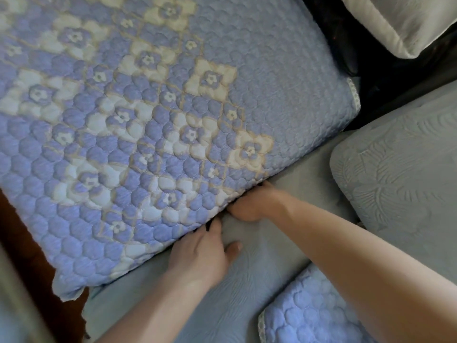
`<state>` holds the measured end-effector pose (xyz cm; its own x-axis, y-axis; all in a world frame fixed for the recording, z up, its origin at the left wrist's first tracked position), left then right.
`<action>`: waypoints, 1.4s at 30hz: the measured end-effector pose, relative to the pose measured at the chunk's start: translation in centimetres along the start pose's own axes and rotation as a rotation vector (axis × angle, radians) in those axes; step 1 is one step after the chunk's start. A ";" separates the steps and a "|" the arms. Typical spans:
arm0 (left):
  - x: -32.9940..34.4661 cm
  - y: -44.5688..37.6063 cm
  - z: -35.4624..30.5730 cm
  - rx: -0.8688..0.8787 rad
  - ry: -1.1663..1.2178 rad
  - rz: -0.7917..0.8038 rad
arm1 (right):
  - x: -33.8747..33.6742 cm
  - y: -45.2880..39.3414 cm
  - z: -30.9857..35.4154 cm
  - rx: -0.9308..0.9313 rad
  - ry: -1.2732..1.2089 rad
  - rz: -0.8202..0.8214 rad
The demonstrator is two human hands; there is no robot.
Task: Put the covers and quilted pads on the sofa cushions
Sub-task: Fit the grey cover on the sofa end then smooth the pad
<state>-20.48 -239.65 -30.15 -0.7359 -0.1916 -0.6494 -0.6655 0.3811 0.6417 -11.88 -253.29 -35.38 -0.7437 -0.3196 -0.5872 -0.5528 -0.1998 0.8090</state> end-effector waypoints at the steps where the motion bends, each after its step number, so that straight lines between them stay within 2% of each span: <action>1: 0.0 0.2 0.1 0.001 -0.003 0.014 | -0.2 0.4 0.1 0.004 -0.014 -0.009; 3: -0.8 -0.1 0.9 -0.027 0.102 0.090 | -1.8 2.2 0.6 -0.008 -0.062 -0.018; 6: -1.5 -1.4 1.6 -0.125 0.433 0.207 | -2.9 2.6 0.7 -0.066 0.001 0.056; 8: -0.6 -2.7 1.9 -0.146 0.553 0.173 | -1.9 1.6 0.7 -0.055 0.041 0.087; 11: 0.5 -4.9 2.7 -0.149 0.708 0.055 | -0.3 -0.1 0.5 -0.025 -0.050 0.039; 13: 0.6 -4.9 2.6 -0.160 0.640 0.050 | -0.6 -0.1 0.2 0.003 -0.123 0.001; 16: -0.6 -0.8 1.1 -0.191 0.356 0.073 | -1.8 2.0 0.7 0.042 -0.105 -0.054; 19: -1.2 7.4 0.3 -0.079 0.101 -0.114 | -2.2 4.9 1.5 0.202 -0.125 -0.041; 20: -0.8 9.5 1.4 -0.079 0.084 -0.175 | -2.2 5.8 2.1 0.186 -0.074 -0.082; 21: 0.0 10.9 3.0 -0.108 0.072 -0.218 | -2.2 6.5 3.0 0.105 -0.029 -0.199; 23: 1.7 11.9 6.7 -0.191 0.047 -0.278 | -1.5 6.0 3.7 0.042 0.007 -0.256; 24: 2.3 11.9 8.1 -0.211 0.035 -0.302 | -1.1 4.9 3.4 0.013 -0.050 -0.281; 26: 3.0 11.5 9.2 -0.204 0.066 -0.315 | -0.7 2.7 1.8 0.133 -0.167 -0.173; 28: 2.3 11.9 9.7 -0.176 0.175 -0.340 | -0.1 1.8 1.5 0.234 -0.180 -0.120; 31: 1.7 14.7 12.1 -0.257 0.520 -0.354 | -0.8 5.8 2.8 0.260 -0.171 -0.281; 33: 3.1 17.0 15.3 -0.491 0.769 -0.348 | -0.1 9.6 4.9 0.302 -0.263 -0.405; 35: 6.1 18.2 18.3 -0.740 1.042 -0.218 | 1.2 11.9 9.0 0.301 -0.344 -0.416; 37: 8.8 18.0 20.4 -0.849 1.337 -0.111 | 1.9 12.3 13.7 0.280 -0.418 -0.418; 38: 9.5 17.3 21.5 -0.847 1.428 -0.107 | 2.1 11.8 15.3 0.290 -0.445 -0.434; 40: 9.9 15.2 22.9 -0.728 1.486 -0.139 | 2.5 10.6 17.1 0.372 -0.476 -0.506; 42: 9.2 13.2 23.2 -0.551 1.390 -0.203 | 3.0 10.1 17.7 0.461 -0.427 -0.650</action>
<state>-33.16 -215.42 -37.14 0.0530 -0.9971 -0.0538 -0.4979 -0.0731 0.8642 -26.31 -239.90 -29.43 -0.2577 0.1158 -0.9593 -0.9402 0.1990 0.2766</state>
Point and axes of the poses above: each hand's wrist, its own y-axis away from the middle knuckle, its own x-axis out of the palm, z = x × y, the point moved 5 cm from there along -y, towards the middle knuckle, and after that the axes turned 5 degrees about x, right-handed, at the moved point
